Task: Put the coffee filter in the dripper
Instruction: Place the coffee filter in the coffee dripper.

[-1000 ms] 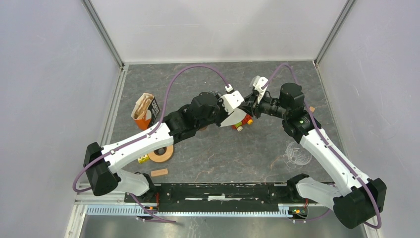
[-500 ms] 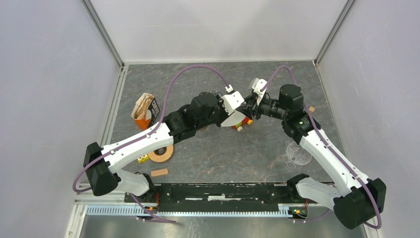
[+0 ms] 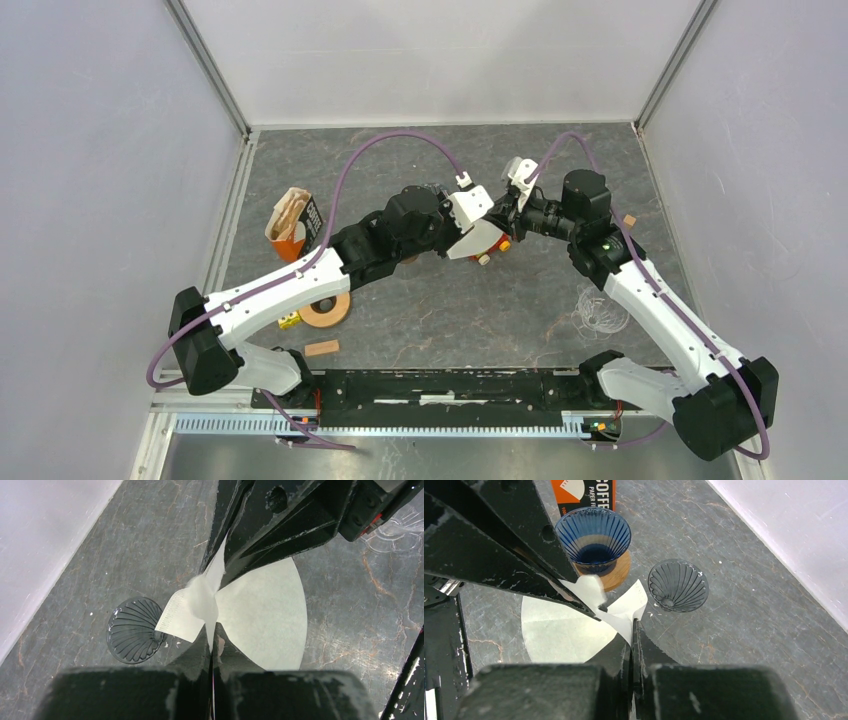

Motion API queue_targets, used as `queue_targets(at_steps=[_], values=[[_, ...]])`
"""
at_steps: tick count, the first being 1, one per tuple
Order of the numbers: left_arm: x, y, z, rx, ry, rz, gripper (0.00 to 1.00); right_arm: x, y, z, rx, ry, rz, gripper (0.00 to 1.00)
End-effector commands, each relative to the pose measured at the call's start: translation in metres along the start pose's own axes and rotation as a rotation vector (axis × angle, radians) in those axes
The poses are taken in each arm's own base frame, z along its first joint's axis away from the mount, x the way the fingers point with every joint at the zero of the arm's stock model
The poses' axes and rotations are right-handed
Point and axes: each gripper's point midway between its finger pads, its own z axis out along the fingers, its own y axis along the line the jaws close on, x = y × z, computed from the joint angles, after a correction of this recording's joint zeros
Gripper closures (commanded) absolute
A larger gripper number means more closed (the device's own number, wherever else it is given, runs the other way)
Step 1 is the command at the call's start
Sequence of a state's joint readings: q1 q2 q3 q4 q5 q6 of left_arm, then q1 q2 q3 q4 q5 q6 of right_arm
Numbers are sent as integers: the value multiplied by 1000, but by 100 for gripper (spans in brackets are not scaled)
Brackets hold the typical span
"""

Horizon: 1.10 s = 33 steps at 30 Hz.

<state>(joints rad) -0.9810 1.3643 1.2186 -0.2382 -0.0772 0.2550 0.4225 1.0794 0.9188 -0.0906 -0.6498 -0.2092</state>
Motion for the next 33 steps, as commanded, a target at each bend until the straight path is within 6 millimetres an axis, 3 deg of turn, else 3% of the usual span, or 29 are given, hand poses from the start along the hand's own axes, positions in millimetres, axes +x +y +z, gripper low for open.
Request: queue_targets(at_steps=[1,9,10,14,21,25,33], values=[[-21,12,-7,-40,-59,-4,98,-10,-6,0,22,-27,-13,100],[-22,23,-5,-103,-57,-3,92,-11,-11,-1,56,-19,8,100],[-21,24,-5,-113,-53,0,91,-12,-12,-2,58,-20,8,95],[-25,34,-11,-155,-54,6,89,-18,-14,-5,73,-20,-4,52],[-21,42,-25,-130,-27,-50,91,-38,1,-14,-5,-59,-60,15],[-20,48,-36,-104,-13,-93,92,-54,16,-25,-83,-81,-152,7],[-9,73,-59,-135,46,-170,98,-63,27,-42,-131,-56,-324,8]])
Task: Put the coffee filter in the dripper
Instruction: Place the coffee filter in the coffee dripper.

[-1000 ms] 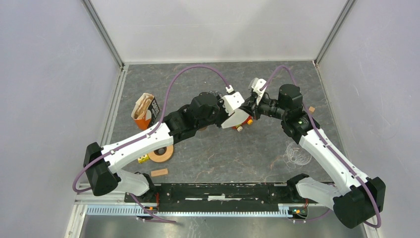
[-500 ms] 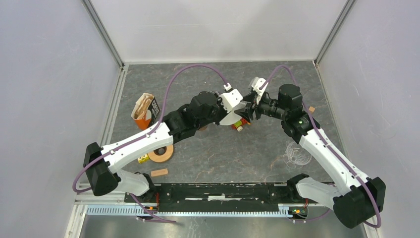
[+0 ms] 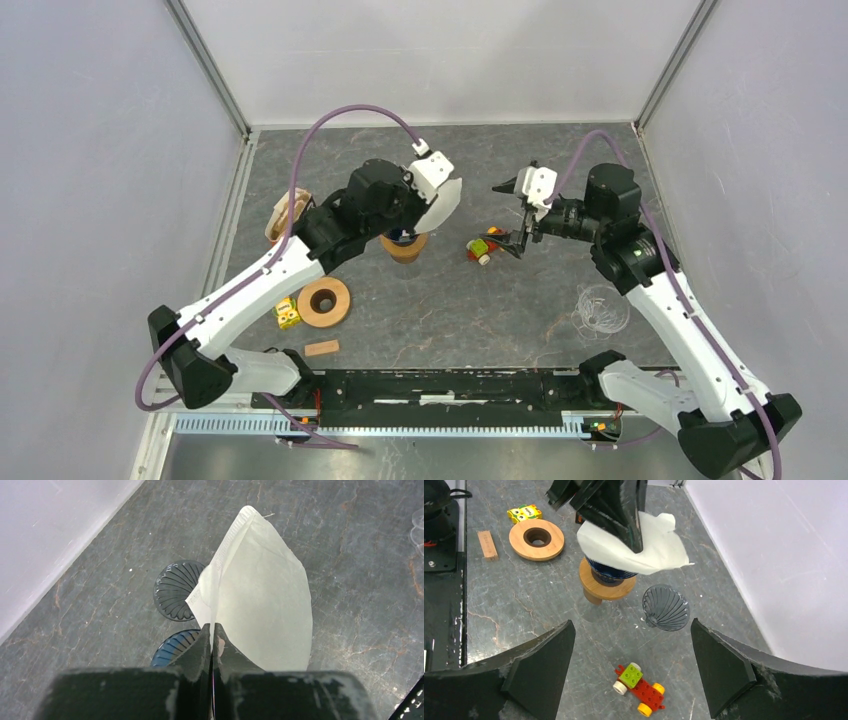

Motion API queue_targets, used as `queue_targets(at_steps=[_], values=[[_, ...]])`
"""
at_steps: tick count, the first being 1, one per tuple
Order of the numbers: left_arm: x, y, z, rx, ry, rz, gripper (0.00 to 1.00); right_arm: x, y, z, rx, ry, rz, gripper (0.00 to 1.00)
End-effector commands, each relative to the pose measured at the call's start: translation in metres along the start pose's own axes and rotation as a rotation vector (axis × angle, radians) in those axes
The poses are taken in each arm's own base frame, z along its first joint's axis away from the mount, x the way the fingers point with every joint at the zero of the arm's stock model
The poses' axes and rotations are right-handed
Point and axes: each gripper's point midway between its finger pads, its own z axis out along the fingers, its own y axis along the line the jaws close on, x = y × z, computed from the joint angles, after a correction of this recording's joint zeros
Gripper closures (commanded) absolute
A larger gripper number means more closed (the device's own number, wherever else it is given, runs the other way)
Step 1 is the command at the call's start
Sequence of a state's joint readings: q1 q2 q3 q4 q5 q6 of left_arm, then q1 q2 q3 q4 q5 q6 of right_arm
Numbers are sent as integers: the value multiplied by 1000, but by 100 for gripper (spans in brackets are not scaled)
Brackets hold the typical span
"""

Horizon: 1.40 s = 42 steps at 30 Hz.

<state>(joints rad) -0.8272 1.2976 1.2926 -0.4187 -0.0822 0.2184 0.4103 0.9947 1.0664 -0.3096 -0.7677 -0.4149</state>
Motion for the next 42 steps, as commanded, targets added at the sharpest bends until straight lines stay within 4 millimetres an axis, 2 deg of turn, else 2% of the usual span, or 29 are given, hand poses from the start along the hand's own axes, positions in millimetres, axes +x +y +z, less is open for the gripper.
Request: queue_targets(at_steps=[1,5,11,19,27,31,37,42], values=[[-16,14,-24,-6,-15,-85,98,-15,6,-9,-47,-5,-121,8],[-5,30,-32,-23,42,-160,98,-19,8,2,-66,18,-157,8],[18,35,-35,10,116,-243,98,-30,20,34,-113,53,-240,8],[19,28,-46,73,129,-308,98,-41,32,65,-186,71,-277,8],[34,24,-42,89,175,-325,98,-23,53,94,-241,144,-390,8],[39,29,-38,83,187,-329,98,-13,54,107,-241,181,-442,7],[49,30,-30,92,219,-325,98,-10,54,126,-237,223,-494,8],[54,28,-26,110,233,-330,98,-8,56,132,-243,246,-527,9]])
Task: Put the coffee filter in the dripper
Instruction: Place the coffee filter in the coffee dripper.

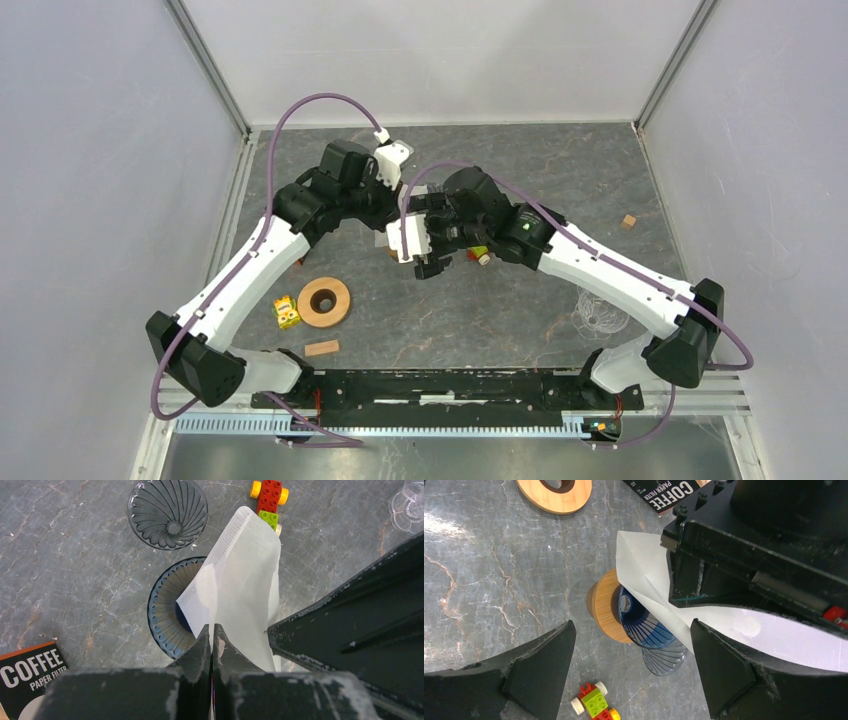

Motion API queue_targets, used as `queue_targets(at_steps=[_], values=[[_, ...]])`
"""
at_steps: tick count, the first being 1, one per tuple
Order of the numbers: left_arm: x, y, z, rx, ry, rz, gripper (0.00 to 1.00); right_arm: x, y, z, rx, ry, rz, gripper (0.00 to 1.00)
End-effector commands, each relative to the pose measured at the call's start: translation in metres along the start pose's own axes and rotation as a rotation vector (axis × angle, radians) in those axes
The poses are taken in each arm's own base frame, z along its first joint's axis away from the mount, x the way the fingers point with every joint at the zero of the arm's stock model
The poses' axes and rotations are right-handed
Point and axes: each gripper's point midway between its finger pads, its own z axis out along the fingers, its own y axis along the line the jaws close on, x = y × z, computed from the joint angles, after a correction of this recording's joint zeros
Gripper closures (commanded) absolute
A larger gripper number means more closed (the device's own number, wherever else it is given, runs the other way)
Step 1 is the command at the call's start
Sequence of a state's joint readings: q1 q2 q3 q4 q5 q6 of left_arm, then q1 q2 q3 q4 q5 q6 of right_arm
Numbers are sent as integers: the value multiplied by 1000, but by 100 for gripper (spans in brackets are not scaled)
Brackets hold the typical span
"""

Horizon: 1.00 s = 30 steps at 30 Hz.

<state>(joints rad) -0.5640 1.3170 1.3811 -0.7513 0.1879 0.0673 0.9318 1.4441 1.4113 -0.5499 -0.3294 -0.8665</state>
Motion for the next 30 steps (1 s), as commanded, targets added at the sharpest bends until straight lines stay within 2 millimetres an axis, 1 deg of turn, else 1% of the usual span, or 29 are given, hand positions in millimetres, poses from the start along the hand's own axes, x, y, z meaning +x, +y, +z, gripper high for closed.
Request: queue_targets(at_steps=[1,4,6,12,15,19,21,24,30], values=[[-2,-6,2,41,-7,-24,98,-16,-20,-7,62,5,-81,9],[0,-8,5,56,4,-28,98,-14,-20,-6,65,35,-98,10],[2,-8,6,58,9,-28,98,-15,-21,-8,72,37,-107,11],[3,-8,10,62,16,-26,98,-27,-29,-27,107,26,-119,13],[4,-7,12,59,23,-27,98,-28,-29,-29,104,26,-124,13],[6,-6,12,56,26,-24,98,-21,-22,-23,88,38,-132,13],[6,-6,12,56,27,-23,98,-13,-20,-18,83,60,-140,13],[7,-6,12,58,28,-21,98,0,-15,-7,63,94,-148,13],[10,-5,13,57,35,-12,98,15,-9,11,30,132,-159,14]])
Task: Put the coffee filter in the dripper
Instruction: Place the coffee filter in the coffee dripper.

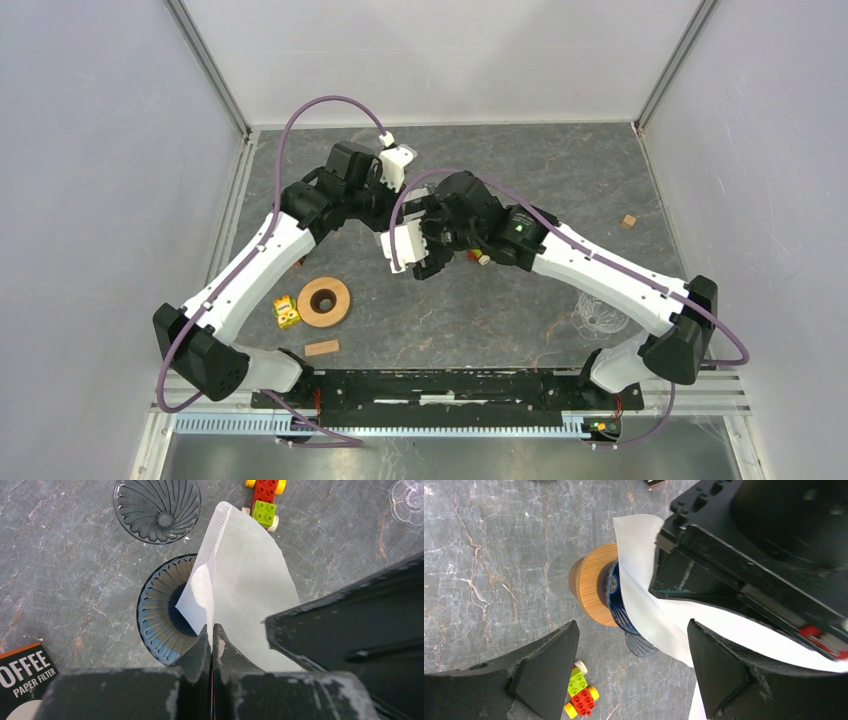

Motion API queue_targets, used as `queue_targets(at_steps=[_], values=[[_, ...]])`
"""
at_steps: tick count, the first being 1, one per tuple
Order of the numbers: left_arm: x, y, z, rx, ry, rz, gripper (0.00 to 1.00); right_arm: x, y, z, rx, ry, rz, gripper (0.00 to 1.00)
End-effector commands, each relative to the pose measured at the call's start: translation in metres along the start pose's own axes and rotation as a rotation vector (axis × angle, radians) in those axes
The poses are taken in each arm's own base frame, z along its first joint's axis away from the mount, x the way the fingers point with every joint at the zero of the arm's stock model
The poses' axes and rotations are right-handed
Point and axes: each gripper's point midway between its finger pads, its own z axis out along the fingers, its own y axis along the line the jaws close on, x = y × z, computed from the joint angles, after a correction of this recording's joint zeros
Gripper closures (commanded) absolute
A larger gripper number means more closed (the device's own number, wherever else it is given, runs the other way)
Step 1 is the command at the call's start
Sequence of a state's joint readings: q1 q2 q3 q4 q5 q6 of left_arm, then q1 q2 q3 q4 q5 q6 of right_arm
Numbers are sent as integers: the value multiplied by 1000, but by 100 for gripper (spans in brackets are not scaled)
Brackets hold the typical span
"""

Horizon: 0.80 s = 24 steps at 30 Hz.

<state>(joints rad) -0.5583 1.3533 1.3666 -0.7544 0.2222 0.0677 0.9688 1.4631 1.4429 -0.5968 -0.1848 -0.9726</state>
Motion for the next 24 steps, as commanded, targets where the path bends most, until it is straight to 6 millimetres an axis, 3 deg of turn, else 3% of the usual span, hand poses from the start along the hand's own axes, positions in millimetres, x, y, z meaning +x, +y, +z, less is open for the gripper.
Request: queue_targets(at_steps=[1,14,24], values=[[-3,-3,0,23,-15,4,98,6,1,15,-7,18,-42,14],[-3,5,4,-8,-4,25,97,16,27,37,-123,27,-48,18],[-6,16,3,-49,-8,51,78,25,40,48,-154,34,-37,25]])
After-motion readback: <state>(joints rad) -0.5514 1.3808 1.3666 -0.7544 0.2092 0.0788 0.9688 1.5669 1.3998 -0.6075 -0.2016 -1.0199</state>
